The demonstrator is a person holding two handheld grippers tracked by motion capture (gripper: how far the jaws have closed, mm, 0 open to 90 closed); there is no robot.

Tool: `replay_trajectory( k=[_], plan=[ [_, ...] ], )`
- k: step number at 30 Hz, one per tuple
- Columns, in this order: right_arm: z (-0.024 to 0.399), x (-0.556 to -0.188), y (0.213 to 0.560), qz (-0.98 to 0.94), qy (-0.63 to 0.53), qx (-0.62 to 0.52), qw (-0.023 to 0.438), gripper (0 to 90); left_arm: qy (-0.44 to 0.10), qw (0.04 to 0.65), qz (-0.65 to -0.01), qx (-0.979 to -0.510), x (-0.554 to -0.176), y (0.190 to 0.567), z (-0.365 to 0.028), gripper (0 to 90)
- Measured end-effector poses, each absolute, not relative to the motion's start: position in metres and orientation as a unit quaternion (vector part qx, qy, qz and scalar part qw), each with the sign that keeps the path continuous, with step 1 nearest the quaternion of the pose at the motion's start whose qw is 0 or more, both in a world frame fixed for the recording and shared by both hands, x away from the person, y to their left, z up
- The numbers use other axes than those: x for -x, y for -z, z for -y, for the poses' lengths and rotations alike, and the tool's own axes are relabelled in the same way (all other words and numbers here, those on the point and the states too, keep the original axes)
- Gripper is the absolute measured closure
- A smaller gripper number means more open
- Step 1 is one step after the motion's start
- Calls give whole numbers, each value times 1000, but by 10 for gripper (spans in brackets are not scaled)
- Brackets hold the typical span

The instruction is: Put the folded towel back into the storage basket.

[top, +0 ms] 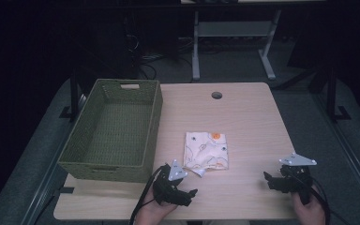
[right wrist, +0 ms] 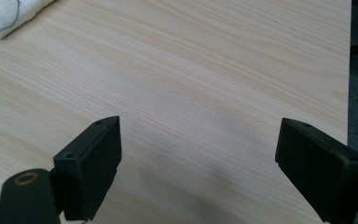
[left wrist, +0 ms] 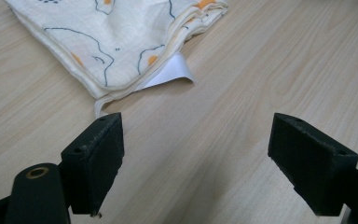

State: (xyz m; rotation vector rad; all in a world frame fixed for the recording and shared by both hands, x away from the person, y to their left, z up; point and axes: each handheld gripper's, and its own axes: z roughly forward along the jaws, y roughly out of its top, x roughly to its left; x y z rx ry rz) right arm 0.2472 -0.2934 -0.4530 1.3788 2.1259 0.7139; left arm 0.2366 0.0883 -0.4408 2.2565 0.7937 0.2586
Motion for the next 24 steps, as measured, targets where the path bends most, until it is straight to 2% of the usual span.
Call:
replay_trajectory(
  k=[11,24],
  plan=[
    [292,-248,451,-778,-266,-510,253,142,-108,352,-296,-881,-241,429,-78,194],
    [289,-249,451,-781,-265,-506,251,142,-91,323,-296,-894,-259,411,-62,198]
  ],
)
